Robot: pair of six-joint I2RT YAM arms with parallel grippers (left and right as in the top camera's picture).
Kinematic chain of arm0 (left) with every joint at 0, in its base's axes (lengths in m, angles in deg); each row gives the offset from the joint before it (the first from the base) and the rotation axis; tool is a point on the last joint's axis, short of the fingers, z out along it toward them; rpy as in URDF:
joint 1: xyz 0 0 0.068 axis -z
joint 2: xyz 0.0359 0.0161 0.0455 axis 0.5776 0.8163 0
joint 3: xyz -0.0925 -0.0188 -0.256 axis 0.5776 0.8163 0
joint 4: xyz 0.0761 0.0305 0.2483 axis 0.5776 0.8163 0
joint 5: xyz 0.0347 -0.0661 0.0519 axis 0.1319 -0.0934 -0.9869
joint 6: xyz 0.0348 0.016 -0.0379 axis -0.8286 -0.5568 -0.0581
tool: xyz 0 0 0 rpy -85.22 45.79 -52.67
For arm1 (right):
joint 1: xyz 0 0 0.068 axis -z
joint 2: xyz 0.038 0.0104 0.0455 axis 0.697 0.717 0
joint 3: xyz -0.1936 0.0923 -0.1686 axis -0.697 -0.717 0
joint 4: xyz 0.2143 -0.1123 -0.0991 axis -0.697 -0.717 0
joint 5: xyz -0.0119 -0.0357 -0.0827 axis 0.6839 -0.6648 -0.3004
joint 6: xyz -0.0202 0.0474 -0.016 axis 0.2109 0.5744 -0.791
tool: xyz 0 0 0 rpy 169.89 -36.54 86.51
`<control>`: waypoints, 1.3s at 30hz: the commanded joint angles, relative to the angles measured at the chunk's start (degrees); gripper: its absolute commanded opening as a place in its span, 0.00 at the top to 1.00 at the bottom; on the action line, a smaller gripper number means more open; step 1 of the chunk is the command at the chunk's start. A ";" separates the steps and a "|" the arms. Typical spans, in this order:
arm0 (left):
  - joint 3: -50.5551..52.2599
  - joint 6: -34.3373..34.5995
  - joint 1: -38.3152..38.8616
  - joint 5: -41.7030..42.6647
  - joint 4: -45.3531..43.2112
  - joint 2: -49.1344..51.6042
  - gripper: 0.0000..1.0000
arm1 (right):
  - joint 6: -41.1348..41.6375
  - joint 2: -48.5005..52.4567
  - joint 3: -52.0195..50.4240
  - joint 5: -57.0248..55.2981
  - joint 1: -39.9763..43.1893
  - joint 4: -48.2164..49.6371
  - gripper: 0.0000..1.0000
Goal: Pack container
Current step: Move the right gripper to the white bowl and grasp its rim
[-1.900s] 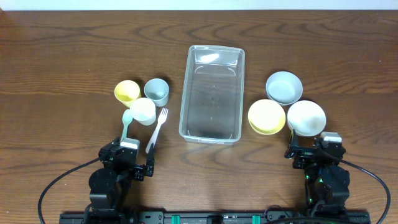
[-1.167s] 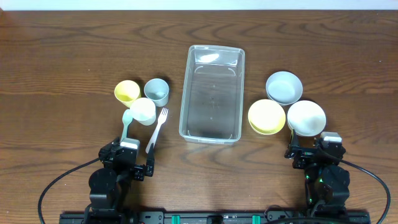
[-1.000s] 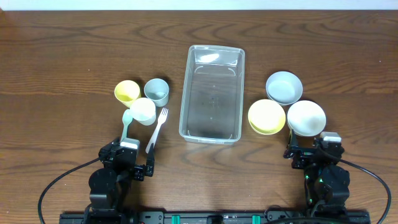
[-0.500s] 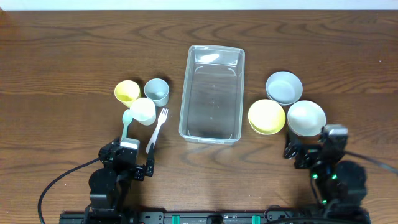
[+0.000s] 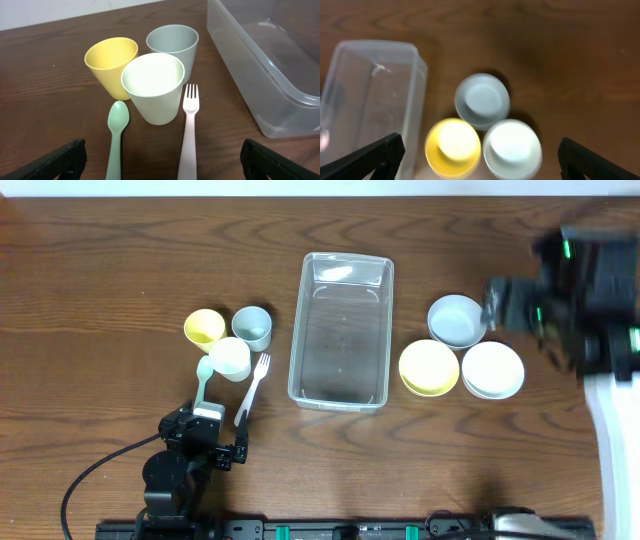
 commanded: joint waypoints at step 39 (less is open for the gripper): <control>1.03 0.26 0.20 0.79 -0.02 -0.35 0.02 | 5.73 25.20 -27.19 2.27 21.64 7.08 0.22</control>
